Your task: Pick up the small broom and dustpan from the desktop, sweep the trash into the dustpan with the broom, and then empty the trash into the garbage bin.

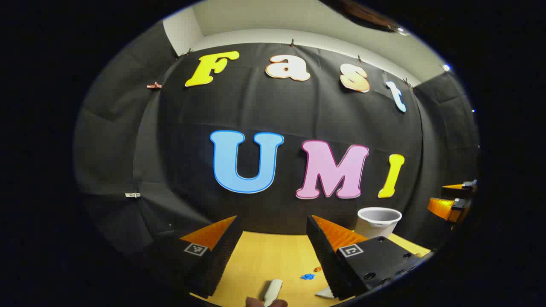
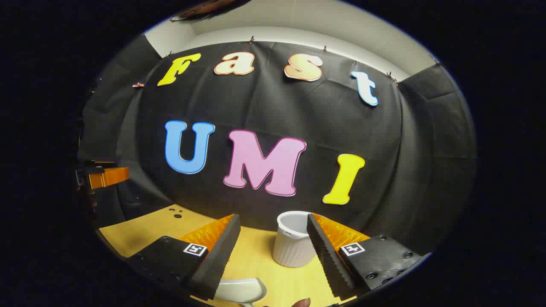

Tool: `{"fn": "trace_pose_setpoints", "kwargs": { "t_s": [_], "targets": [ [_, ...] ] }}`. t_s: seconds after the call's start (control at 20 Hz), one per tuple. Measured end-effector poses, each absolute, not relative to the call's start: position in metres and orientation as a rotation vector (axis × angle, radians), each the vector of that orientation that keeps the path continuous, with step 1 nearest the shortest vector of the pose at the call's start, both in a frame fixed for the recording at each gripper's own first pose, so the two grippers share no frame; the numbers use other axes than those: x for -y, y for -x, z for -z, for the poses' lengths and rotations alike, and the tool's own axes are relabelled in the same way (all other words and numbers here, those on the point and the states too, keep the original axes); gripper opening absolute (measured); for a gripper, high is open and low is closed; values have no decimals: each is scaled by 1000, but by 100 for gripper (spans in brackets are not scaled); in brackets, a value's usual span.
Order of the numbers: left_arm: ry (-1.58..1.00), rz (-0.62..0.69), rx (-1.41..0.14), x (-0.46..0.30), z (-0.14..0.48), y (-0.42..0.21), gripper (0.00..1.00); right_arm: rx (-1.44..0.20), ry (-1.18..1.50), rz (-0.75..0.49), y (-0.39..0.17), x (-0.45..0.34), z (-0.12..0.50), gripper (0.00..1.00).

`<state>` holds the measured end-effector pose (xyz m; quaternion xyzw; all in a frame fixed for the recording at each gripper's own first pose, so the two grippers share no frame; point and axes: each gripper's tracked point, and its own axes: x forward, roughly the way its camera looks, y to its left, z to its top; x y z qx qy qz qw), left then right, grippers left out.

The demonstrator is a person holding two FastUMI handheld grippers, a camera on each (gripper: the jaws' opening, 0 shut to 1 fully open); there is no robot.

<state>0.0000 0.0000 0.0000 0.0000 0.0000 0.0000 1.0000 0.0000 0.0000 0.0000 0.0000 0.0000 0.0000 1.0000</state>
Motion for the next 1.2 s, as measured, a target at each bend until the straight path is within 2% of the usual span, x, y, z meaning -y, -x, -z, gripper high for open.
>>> {"fn": "trace_pose_setpoints", "kwargs": {
  "t_s": [0.4, 0.9, 1.0, 1.2],
  "targets": [
    [-47, 46, -100, 10, 44, -9, 95, -98, -36, -35, -14, -27, 44, 97],
    [-56, 68, -144, 13, 64, -13, 95, -130, 20, -89, -16, -52, 52, 97],
    [-68, 71, -151, 12, 68, -12, 95, -208, 51, -164, -7, -58, 72, 98],
    [-60, 77, -171, 14, 80, -8, 96, -555, 111, -302, 32, -46, 167, 97]
  ]
}}
